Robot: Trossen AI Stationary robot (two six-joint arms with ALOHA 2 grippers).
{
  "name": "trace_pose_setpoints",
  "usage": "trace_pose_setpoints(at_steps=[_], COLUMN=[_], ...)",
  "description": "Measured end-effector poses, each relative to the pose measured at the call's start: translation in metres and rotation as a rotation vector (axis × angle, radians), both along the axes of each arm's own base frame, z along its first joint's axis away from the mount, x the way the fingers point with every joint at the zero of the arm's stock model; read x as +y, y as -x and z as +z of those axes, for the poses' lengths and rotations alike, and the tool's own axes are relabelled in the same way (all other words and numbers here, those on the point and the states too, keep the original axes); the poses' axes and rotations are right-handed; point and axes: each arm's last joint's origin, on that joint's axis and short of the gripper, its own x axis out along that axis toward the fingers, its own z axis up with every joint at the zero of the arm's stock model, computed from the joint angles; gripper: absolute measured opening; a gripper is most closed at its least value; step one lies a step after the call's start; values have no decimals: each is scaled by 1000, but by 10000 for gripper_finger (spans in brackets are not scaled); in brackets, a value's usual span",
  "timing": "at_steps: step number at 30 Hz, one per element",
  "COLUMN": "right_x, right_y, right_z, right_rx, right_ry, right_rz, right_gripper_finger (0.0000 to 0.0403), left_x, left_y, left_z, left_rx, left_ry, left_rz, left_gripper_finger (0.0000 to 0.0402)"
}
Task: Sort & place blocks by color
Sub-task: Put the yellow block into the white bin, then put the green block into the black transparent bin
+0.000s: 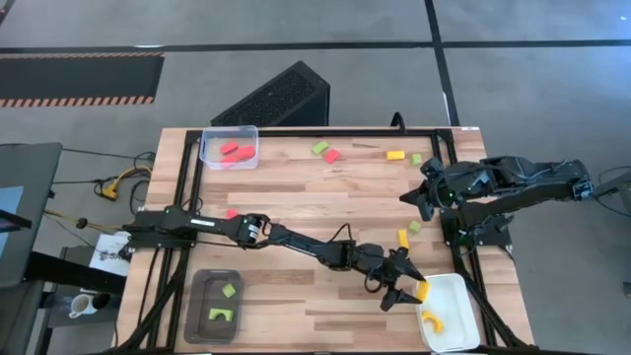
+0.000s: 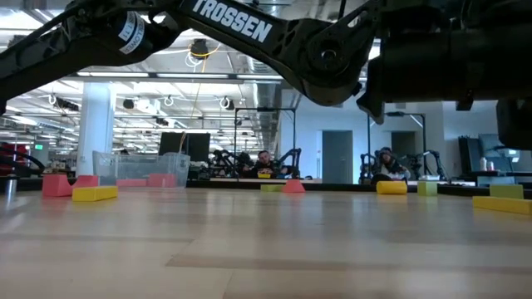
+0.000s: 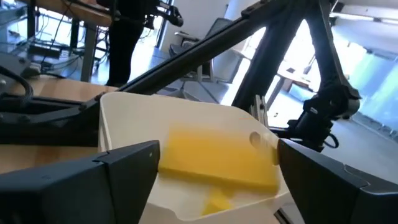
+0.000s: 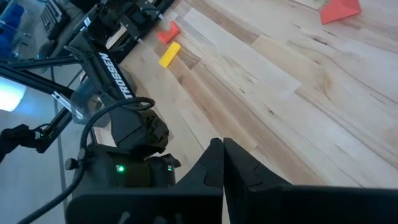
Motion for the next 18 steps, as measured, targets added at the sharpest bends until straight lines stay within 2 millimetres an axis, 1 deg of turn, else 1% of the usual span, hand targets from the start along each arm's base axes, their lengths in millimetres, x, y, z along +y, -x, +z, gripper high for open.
trace_pose_setpoints(at_steps=[6, 10, 13, 15, 18], right_x=[0, 0, 1, 1, 1], right_y=[-1, -1, -1, 0, 4], right_z=[2, 2, 2, 3, 5], right_rx=[-23, -25, -25, -31, -47], right_ry=[0, -6, -23, -38, -43], right_rz=[3, 2, 20, 37, 43], right_gripper_finger=[16, 14, 15, 17, 19], left_x=[11, 16, 19, 22, 30], left_y=[-3, -4, -4, -2, 2], left_z=[2, 2, 9, 18, 29], left_rx=[38, 33, 44, 108, 273], left_ry=[119, 113, 115, 121, 112], left_rz=[36, 52, 42, 1, -41], left_gripper_finger=[330, 333, 333, 333, 334])
